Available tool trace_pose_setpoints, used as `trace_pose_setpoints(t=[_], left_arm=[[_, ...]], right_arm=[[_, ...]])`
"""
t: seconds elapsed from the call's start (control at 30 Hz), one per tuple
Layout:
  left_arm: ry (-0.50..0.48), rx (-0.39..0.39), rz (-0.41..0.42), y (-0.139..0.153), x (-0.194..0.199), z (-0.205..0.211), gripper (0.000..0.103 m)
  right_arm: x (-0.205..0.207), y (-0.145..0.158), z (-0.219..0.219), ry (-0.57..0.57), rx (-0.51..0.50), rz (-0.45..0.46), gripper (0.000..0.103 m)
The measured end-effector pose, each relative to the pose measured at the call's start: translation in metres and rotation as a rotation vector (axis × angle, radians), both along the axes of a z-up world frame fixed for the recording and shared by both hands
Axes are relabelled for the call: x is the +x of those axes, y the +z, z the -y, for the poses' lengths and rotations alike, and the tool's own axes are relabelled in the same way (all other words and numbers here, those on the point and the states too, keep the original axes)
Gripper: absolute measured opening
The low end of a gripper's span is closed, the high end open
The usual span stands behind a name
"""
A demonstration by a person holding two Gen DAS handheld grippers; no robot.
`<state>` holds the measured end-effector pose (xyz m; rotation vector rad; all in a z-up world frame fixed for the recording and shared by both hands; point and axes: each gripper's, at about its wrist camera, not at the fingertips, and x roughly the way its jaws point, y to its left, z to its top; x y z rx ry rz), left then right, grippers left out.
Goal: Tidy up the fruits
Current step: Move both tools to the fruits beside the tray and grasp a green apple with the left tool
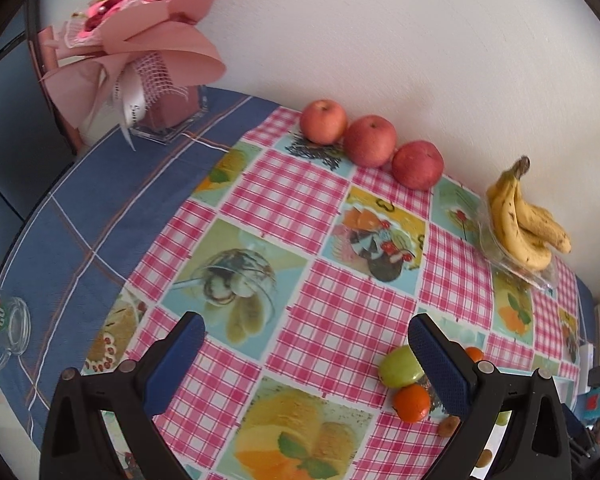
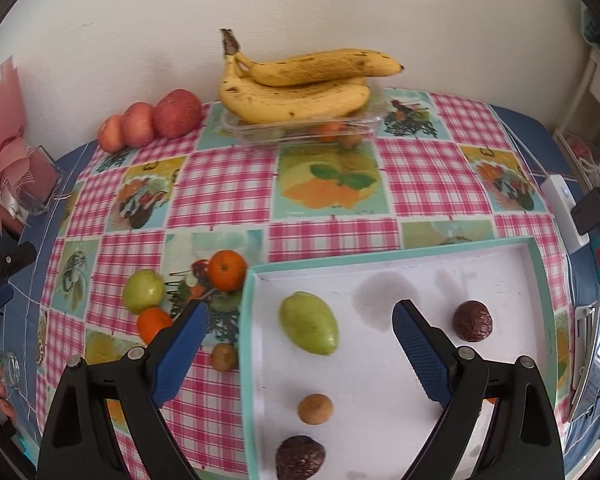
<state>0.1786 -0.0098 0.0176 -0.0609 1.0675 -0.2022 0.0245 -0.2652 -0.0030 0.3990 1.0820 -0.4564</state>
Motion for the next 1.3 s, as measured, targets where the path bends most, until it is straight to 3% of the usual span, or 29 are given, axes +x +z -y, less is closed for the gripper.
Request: trace_pose_setpoints(t=[0.53, 0.63, 0.77, 0.83, 1.0, 1.2, 1.23, 1.3], left_arm=[[-0.061, -0.069, 0.02, 0.008, -0.001, 0.009, 0.102], [-0.083, -0.071, -0.004, 0.001, -0.001, 0.017, 0.102], [-0.14, -0.009, -0.003, -0.01, -0.002, 0.038, 0.101], [-0.152, -0.015, -0.034, -0.02, -0.001, 0.043, 0.101], [-0.162, -0.016, -0.111, -0.05, 0.002, 0.054, 0.097], [-0.186, -0.024, -0.154, -0.071, 0.001, 0.068, 0.096], [-0.195, -0.028, -0.162, -0.074, 0.001, 0.071, 0.09], [-0.212, -0.034, -0.179, -0.079, 0.0, 0.077, 0.087]], right_arm=[[0.012, 0.009, -0.021, 0.045, -0.012, 0.073, 0.092], [0.016, 0.002, -0.022, 0.056, 0.015, 0.068, 0.075], [0.023, -0.011, -0.024, 0.077, 0.047, 0.065, 0.068], [0.028, -0.02, -0.022, 0.083, 0.065, 0.056, 0.06], [0.04, -0.034, -0.012, 0.091, 0.105, 0.049, 0.053], [0.051, -0.021, 0.007, 0.101, 0.076, 0.054, 0.053], [0.053, -0.02, 0.01, 0.1, 0.069, 0.047, 0.053], [0.057, -0.019, 0.015, 0.105, 0.065, 0.037, 0.053]])
